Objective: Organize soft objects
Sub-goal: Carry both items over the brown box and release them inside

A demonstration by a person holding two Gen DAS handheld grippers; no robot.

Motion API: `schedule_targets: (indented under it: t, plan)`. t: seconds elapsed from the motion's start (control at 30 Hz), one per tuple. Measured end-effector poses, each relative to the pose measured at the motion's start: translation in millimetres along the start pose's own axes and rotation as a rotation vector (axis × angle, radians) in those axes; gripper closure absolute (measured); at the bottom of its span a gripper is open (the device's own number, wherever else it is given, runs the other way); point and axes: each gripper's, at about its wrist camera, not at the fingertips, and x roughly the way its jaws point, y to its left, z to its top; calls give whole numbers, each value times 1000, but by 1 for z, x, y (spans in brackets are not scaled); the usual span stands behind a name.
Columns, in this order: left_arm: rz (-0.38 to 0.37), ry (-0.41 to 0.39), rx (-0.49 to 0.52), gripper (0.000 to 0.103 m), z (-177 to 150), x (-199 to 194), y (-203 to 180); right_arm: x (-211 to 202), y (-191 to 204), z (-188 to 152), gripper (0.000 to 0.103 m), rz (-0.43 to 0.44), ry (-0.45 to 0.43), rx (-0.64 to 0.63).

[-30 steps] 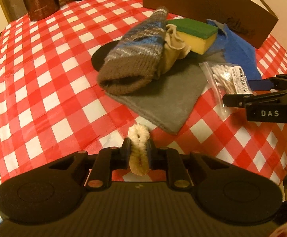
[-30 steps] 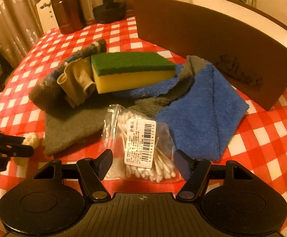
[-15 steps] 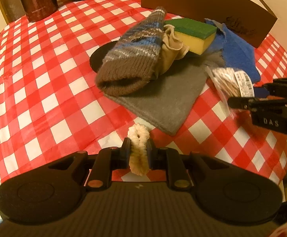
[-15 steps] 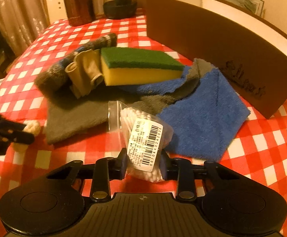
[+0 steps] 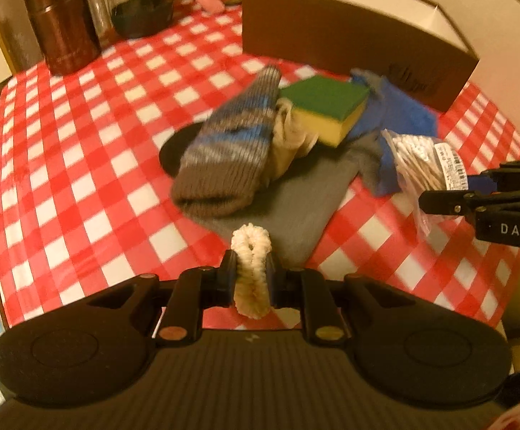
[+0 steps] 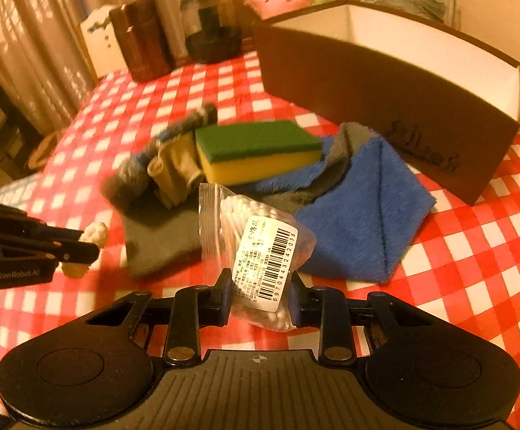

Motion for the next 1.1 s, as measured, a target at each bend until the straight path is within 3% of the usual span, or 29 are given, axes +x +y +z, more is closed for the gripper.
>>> schedule_targets:
  t: [0.37, 0.83, 1.1]
  plan:
    - [-39, -111, 43, 87, 54, -22, -15, -36, -25, 38, 72, 7, -84, 90]
    - [-49, -288, 139, 87, 180, -9, -46, -55, -81, 127, 72, -43, -236, 146]
    - [-62, -323, 191, 86, 253, 19, -66, -35, -115, 182, 72, -82, -276, 153]
